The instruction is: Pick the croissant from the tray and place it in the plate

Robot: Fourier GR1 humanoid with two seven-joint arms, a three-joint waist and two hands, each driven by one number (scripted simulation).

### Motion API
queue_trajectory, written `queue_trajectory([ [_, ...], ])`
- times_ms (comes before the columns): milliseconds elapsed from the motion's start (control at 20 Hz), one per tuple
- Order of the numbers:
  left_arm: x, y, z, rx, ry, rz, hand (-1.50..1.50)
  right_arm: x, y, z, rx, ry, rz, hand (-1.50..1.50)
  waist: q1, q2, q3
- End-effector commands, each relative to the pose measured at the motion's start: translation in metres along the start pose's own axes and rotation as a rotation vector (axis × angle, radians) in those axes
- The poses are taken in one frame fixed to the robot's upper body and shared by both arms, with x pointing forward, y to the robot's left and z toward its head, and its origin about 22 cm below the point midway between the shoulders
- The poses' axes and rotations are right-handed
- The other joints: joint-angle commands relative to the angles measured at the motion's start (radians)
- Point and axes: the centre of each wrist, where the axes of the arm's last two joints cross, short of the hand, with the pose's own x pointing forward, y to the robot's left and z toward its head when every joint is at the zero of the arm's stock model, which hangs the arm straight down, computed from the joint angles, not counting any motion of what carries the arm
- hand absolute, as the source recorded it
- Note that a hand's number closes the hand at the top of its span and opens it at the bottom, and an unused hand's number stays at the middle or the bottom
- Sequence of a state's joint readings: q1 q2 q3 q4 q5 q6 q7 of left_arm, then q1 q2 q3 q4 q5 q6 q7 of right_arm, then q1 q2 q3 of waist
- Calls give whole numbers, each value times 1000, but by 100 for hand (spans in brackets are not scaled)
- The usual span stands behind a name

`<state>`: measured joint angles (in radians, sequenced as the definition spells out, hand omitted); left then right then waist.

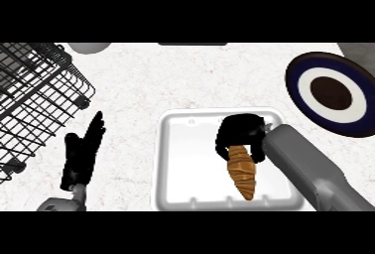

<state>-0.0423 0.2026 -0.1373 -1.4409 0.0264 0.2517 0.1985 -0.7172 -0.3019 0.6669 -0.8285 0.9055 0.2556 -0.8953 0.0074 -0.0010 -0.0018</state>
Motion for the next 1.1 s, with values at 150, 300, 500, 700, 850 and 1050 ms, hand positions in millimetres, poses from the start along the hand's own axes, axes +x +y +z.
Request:
queue_trajectory([
  [150,2,5,5,10,8,9,0,-21,10,30,-231,378,-85,150,0,0,3],
  [300,-5,6,4,37,14,18,0,-40,7,82,-414,802,-186,150,-45,2,1],
  [500,-3,10,3,45,12,14,0,-48,-9,109,-668,1201,-163,150,-38,-3,1],
  [700,-3,6,5,16,-9,-5,0,-45,-32,85,-873,1383,-41,150,-3,-1,1],
  [850,1,9,10,11,15,6,0,-37,-53,78,-1015,1407,19,150,-8,-8,1],
  [1050,-6,15,5,19,13,4,0,-29,-92,91,-1240,1477,184,150,-17,-8,0],
])
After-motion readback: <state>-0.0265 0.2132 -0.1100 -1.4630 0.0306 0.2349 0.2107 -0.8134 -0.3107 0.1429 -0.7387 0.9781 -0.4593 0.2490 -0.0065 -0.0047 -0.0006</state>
